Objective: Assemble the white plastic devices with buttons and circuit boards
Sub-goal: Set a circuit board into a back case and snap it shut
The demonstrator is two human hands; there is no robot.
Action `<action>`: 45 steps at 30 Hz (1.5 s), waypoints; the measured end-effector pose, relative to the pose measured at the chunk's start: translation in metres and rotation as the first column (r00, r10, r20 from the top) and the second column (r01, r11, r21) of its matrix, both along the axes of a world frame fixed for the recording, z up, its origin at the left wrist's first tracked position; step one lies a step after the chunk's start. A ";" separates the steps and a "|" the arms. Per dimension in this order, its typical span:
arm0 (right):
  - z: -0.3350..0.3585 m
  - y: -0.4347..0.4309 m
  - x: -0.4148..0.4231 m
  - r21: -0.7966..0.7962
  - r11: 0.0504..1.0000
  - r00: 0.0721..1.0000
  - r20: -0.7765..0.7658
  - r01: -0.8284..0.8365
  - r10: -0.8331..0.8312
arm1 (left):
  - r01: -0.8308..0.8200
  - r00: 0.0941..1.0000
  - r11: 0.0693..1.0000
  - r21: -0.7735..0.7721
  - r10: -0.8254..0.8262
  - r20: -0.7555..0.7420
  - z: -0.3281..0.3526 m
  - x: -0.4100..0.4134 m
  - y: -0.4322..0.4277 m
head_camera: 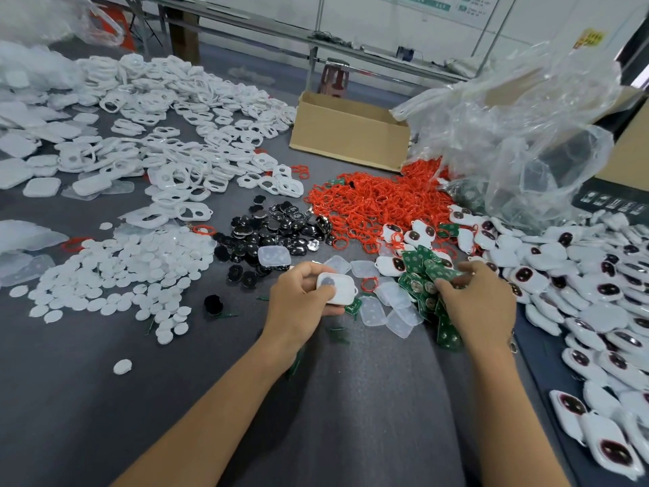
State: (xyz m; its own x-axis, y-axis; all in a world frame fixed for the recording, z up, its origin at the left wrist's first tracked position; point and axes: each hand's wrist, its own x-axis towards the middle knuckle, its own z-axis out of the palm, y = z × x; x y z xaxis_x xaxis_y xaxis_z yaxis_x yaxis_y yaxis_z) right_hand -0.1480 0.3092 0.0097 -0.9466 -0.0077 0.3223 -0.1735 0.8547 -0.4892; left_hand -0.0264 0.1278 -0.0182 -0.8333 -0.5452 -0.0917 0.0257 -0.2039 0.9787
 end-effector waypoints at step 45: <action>-0.010 -0.058 0.054 -0.208 0.752 0.772 -0.029 -0.626 0.634 | -0.011 1.000 0.996 -0.090 0.013 0.026 -0.008 -0.005 -0.002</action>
State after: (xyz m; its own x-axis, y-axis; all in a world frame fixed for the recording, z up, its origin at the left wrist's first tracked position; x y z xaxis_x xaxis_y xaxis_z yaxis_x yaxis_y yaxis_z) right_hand -0.0942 0.2511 -0.0004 -0.7618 -0.5486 0.3446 -0.6150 0.4451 -0.6509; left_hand -0.0314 0.1254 -0.0258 -0.8247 -0.5620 -0.0635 0.0018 -0.1149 0.9934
